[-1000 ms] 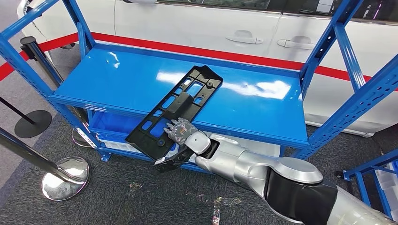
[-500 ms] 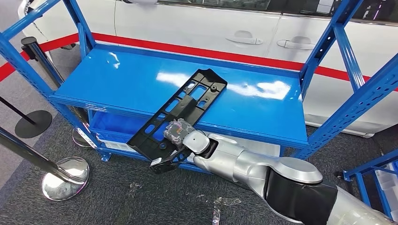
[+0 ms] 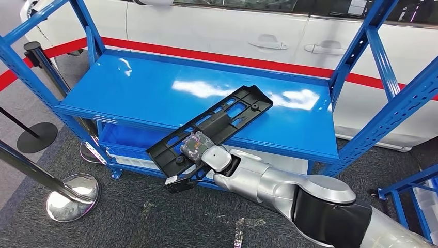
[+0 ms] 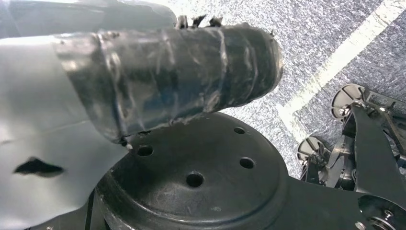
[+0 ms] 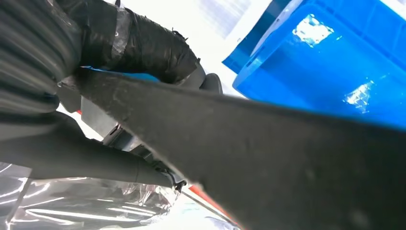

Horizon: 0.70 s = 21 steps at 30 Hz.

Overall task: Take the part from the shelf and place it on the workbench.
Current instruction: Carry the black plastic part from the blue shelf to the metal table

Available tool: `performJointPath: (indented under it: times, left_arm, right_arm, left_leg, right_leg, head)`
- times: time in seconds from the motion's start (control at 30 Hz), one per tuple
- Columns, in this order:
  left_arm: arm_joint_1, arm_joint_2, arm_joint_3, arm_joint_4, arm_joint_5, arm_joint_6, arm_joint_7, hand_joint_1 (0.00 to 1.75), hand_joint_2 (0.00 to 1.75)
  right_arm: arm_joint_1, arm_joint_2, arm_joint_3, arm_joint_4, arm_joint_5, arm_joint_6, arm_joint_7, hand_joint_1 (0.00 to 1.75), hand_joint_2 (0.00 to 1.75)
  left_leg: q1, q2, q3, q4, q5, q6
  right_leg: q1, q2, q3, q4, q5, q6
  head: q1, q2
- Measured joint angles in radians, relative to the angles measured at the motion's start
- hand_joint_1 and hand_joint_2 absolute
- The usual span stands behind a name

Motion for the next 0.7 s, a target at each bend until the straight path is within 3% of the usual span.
performJointPath:
  times: [0.3, 0.7]
  left_arm:
    - [0.000, 0.000, 0.000, 0.000, -0.001, 0.000, 0.007, 0.00, 0.00]
    - [0.000, 0.000, 0.000, 0.000, -0.004, -0.010, 0.023, 0.00, 0.00]
  right_arm:
    - [0.006, -0.013, -0.019, -0.084, 0.082, -0.057, 0.006, 1.75, 1.75]
    - [-0.040, -0.029, -0.034, -0.316, 0.222, 0.031, 0.018, 1.75, 1.75]
  left_leg:
    - [0.000, 0.000, -0.001, 0.000, 0.000, 0.000]
    - [0.000, 0.000, -0.002, 0.000, 0.000, 0.000]
  right_leg:
    - [0.000, 0.000, -0.001, 0.000, 0.000, 0.000]
    - [0.001, 0.001, -0.002, 0.000, 0.000, 0.000]
  head:
    - [0.000, 0.000]
    - [0.000, 0.000]
